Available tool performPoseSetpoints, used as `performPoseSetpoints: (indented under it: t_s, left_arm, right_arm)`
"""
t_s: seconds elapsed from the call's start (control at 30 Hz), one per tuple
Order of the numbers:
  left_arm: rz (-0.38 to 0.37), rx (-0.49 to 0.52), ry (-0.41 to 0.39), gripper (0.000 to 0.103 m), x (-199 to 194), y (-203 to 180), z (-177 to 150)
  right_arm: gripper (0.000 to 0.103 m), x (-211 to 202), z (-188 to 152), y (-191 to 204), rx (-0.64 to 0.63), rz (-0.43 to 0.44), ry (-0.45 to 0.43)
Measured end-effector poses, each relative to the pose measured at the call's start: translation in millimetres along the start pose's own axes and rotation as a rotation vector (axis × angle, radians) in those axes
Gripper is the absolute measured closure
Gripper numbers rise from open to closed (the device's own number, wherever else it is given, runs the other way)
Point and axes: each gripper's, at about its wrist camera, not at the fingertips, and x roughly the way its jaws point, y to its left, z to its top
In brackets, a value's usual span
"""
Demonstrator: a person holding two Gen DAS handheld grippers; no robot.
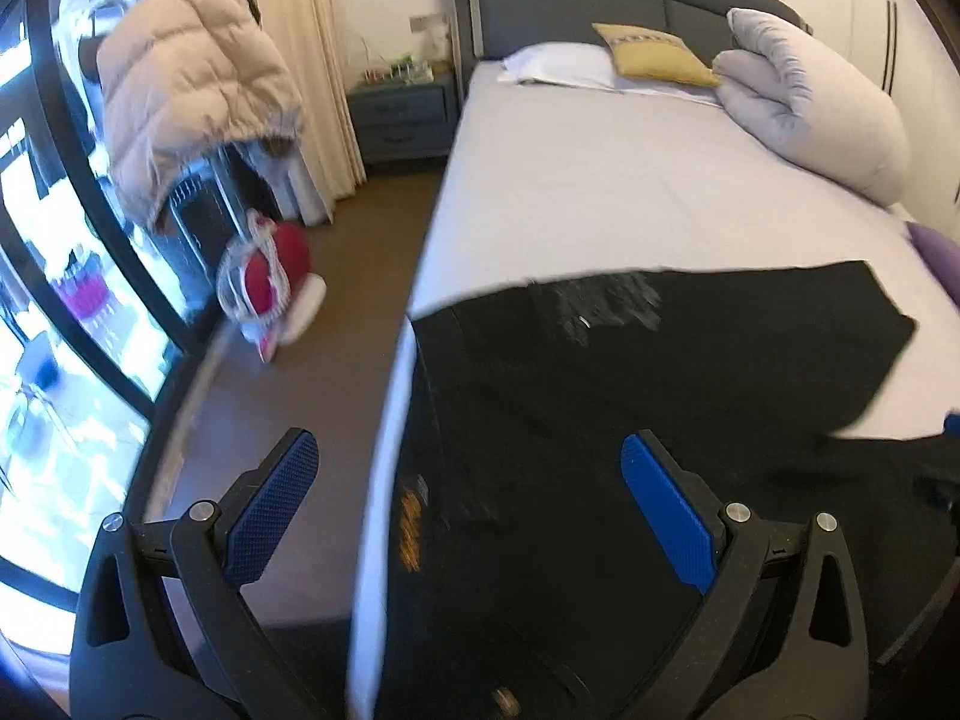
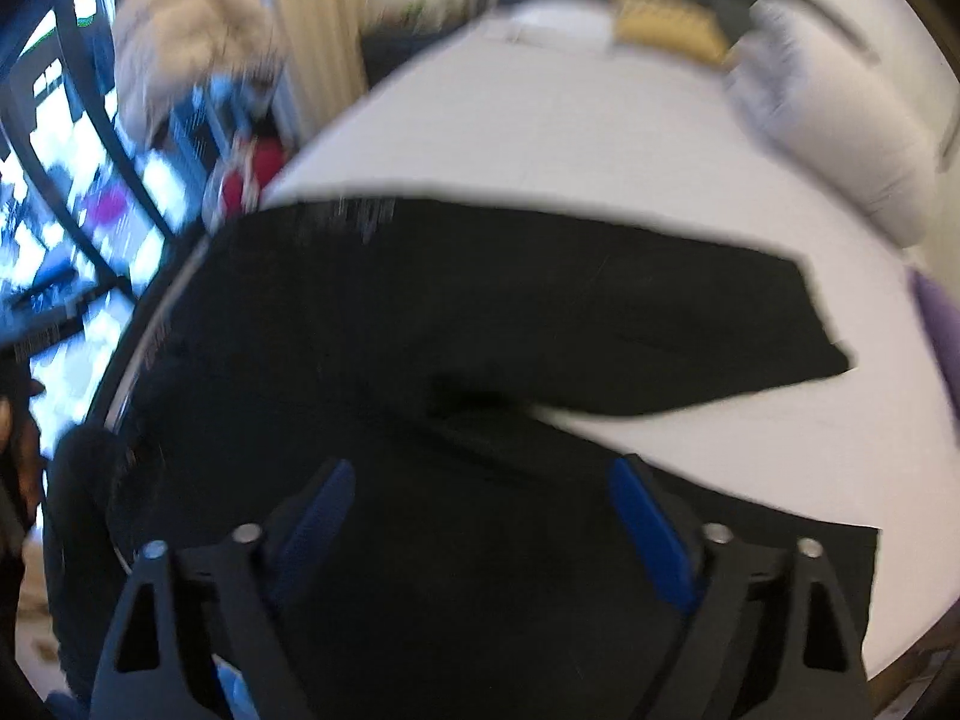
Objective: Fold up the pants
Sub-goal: 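Grasp the jeans waistband with the left gripper while the right gripper grasps it too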
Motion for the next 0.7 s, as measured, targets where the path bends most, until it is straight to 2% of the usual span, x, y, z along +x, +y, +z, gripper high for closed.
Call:
performPoseSetpoints:
  t_s: [0.1,0.13,0.2,0.27,0.33,0.37,0.4,0.43,0.47,0.5,0.53,0.63,0.7]
  left_arm:
    - [-0.035,0.036,-0.029,0.0,28.7,8.7,23.5]
    - [-0.056,0.061,-0.03,0.0,42.8,10.1,36.2]
    - [-0.113,0.106,-0.019,0.0,71.5,11.5,61.3]
    - [-0.189,0.162,0.045,0.0,112.7,8.3,85.8]
    - [-0.213,0.221,0.074,0.0,145.2,5.5,102.6]
    - [-0.23,0.261,0.081,0.0,157.3,1.2,110.0]
    - [-0.257,0.308,0.098,0.001,170.8,-4.5,117.3]
    - [-0.287,0.355,0.12,0.003,184.8,-11.0,124.1]
    - [-0.316,0.401,0.146,0.007,198.0,-18.0,129.0]
    - [-0.34,0.439,0.179,0.009,211.3,-25.0,130.8]
    - [-0.361,0.463,0.213,0.01,219.3,-30.4,128.7]
    - [-0.454,0.526,0.332,0.023,256.6,-44.5,122.4]
    - [-0.477,0.56,0.394,0.036,277.2,-48.2,119.4]
  right_arm:
    - [0.028,42.2,14.5,-15.3,0.05,0.095,0.159]
    - [0.028,48.0,15.5,-19.1,0.059,0.116,0.172]
    - [0.03,56.7,26.5,-28.3,0.088,0.152,0.163]
    - [0.028,55.7,42.6,-39.7,0.148,0.282,0.088]
    - [0.013,58.6,56.0,-49.2,0.194,0.455,0.039]
    - [0.001,63.3,62.6,-53.4,0.222,0.528,0.033]
    - [0.001,71.4,71.3,-54.9,0.226,0.569,0.063]
    - [0.003,76.1,76.1,-51.4,0.198,0.559,0.086]
    - [0.011,82.7,85.9,-44.5,0.117,0.511,0.129]
    - [0.017,84.9,91.9,-38.0,0.063,0.471,0.141]
    - [0.018,86.3,98.1,-35.3,0.02,0.433,0.138]
    - [0.025,88.7,119.0,-28.4,-0.093,0.383,0.095]
    - [0.029,91.0,130.5,-26.3,-0.203,0.338,0.039]
